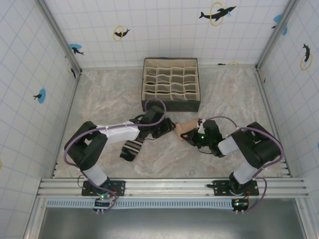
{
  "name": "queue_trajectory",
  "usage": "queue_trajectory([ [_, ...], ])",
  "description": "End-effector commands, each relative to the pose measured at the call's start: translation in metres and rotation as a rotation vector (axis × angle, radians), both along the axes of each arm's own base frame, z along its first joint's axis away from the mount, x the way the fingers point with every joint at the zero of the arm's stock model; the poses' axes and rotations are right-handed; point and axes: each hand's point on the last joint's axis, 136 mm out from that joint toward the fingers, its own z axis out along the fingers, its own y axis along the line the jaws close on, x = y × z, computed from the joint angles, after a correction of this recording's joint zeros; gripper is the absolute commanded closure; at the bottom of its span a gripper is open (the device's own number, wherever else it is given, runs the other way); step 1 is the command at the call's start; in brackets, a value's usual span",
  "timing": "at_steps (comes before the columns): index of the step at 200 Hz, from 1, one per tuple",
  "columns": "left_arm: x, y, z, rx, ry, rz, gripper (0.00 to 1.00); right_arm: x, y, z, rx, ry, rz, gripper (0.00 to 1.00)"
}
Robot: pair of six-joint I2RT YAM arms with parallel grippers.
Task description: Roll the socks
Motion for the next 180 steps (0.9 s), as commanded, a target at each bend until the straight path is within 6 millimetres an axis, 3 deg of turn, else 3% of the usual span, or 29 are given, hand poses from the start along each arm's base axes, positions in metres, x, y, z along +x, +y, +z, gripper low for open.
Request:
queue_trajectory([
  [1,-0.002,-0.009,-0.010,0.011,-0.027,-0.040,0.34,-0.090,-0.078,-0.099,-0.340,0.462,-0.136,1.00],
  [64,0.004,-0.025,-0.020,0.010,-0.071,-0.076,0.35,-0.087,-0.074,-0.100,-0.322,0.460,-0.123,1.00],
  [98,0.008,-0.027,-0.036,0.060,-0.036,-0.077,0.36,-0.084,-0.072,-0.098,-0.303,0.450,-0.119,1.00],
  [112,0.001,-0.022,-0.054,0.100,0.010,-0.088,0.36,-0.082,-0.071,-0.097,-0.297,0.445,-0.118,1.00],
  [114,0.006,-0.028,-0.046,0.084,-0.004,-0.089,0.37,-0.082,-0.071,-0.097,-0.296,0.444,-0.119,1.00],
  [157,0.005,-0.032,-0.058,0.094,0.024,-0.103,0.49,-0.079,-0.069,-0.094,-0.277,0.432,-0.115,1.00],
  [180,0.005,-0.032,-0.059,0.096,0.024,-0.108,0.64,-0.075,-0.067,-0.093,-0.265,0.421,-0.114,1.00],
])
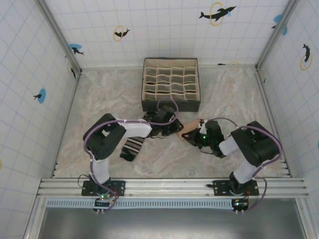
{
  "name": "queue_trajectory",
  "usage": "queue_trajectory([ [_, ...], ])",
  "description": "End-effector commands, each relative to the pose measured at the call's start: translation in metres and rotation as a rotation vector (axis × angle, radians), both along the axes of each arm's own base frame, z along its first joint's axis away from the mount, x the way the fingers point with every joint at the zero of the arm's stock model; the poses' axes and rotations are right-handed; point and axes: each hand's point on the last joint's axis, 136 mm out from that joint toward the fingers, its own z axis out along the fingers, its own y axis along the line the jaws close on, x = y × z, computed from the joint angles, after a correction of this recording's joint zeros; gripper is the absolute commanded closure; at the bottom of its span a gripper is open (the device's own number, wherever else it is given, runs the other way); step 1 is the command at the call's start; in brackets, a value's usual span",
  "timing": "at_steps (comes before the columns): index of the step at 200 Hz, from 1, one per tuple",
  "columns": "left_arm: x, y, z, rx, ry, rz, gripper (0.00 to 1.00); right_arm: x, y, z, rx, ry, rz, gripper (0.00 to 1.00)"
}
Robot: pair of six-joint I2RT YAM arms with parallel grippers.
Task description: Roll the socks
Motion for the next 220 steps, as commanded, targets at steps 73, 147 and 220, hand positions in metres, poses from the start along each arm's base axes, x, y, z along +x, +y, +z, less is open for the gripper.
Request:
queue_trajectory([
  [73,0.000,0.019,-0.016,0.211,0.001,-0.048,1.00,-0.034,-0.031,-0.039,-0.216,0.136,0.041,0.73],
  [147,0.011,0.042,0.012,0.244,-0.021,-0.045,1.00,0.011,-0.021,0.042,-0.364,-0.144,0.129,0.42],
  [220,-0.010,0.054,0.006,0.207,0.039,-0.037,1.00,0.016,-0.058,0.017,-0.568,-0.082,0.062,0.38],
])
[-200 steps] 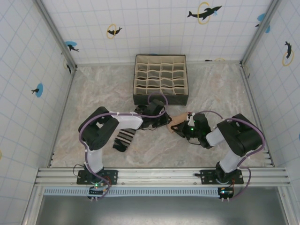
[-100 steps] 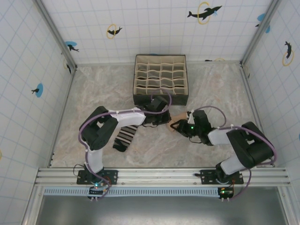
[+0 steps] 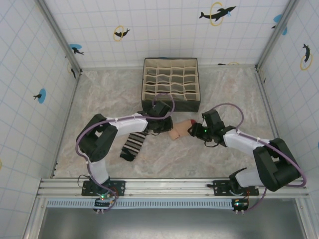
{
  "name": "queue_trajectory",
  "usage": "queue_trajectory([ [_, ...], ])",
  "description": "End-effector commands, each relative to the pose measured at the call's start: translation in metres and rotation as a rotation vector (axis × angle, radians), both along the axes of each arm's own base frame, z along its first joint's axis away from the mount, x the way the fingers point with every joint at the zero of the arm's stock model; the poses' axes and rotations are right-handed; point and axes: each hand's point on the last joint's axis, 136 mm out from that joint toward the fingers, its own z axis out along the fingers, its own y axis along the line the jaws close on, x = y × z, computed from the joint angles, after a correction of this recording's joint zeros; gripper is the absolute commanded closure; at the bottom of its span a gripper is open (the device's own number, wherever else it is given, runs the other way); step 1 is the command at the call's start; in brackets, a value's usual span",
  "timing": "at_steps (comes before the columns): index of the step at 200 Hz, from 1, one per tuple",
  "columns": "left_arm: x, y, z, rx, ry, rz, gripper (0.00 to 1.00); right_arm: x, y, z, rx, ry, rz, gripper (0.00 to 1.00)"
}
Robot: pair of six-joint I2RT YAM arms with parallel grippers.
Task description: Roll the socks
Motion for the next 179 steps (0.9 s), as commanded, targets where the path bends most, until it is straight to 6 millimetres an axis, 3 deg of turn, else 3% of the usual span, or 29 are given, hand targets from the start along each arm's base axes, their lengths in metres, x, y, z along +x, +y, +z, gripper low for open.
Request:
queue_trajectory([
  [1,-0.013,0.007,-0.003,0.002,0.038,-0.003,1.00,-0.001,-0.015,-0.014,-0.081,0.016,-0.018,0.38],
  [75,-0.021,0.007,0.001,-0.041,0.061,0.008,1.00,0.023,0.000,-0.031,-0.061,-0.078,0.041,0.40],
  [99,-0.022,0.007,0.002,-0.051,0.064,0.010,1.00,0.027,0.006,-0.036,-0.050,-0.096,0.057,0.50],
  [129,-0.023,0.002,0.011,-0.099,0.064,0.007,1.00,0.034,0.010,-0.043,-0.068,-0.101,0.067,0.74],
  [143,-0.030,0.007,0.005,-0.100,0.080,0.016,1.00,0.041,0.014,-0.045,-0.076,-0.099,0.072,0.83],
  [179,-0.034,0.006,0.009,-0.120,0.077,0.032,1.00,0.069,0.033,-0.041,-0.085,-0.120,0.080,0.91],
])
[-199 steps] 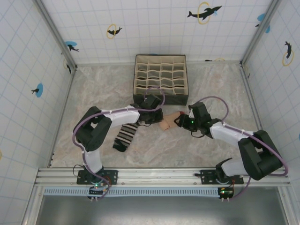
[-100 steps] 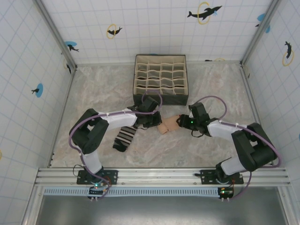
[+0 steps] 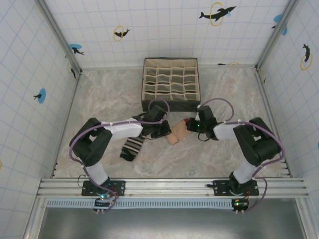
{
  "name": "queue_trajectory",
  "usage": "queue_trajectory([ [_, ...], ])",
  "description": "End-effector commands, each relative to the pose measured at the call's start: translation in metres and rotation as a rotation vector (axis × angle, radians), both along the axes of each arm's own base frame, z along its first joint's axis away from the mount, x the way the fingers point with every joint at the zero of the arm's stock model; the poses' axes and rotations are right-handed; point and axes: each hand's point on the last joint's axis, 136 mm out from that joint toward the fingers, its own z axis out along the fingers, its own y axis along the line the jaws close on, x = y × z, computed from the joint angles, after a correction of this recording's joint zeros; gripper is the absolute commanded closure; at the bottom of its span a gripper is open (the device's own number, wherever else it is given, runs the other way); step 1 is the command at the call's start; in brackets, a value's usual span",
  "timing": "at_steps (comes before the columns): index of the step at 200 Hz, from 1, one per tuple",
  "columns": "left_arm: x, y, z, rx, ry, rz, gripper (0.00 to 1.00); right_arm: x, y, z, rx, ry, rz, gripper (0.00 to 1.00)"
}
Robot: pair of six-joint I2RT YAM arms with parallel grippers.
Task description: Roll the socks
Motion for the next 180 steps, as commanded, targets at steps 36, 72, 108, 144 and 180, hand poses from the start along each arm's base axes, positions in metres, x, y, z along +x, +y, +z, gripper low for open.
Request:
queue_trajectory([
  [36,-0.010,0.011,0.002,0.002,0.010,0.067,1.00,0.032,0.008,-0.019,-0.130,0.039,-0.037,0.94],
  [72,-0.011,0.029,-0.013,0.081,0.026,0.124,1.00,0.032,0.017,-0.009,-0.105,-0.010,0.001,0.81],
  [108,-0.006,0.033,-0.015,0.103,0.034,0.161,1.00,0.021,0.032,0.022,-0.099,-0.136,0.127,0.51],
  [144,-0.006,0.033,-0.016,0.101,0.046,0.172,1.00,-0.002,0.035,0.059,-0.169,-0.311,0.214,0.32],
  [180,-0.007,0.031,-0.015,0.097,0.059,0.167,1.00,-0.046,0.034,0.078,-0.346,-0.506,0.297,0.24],
])
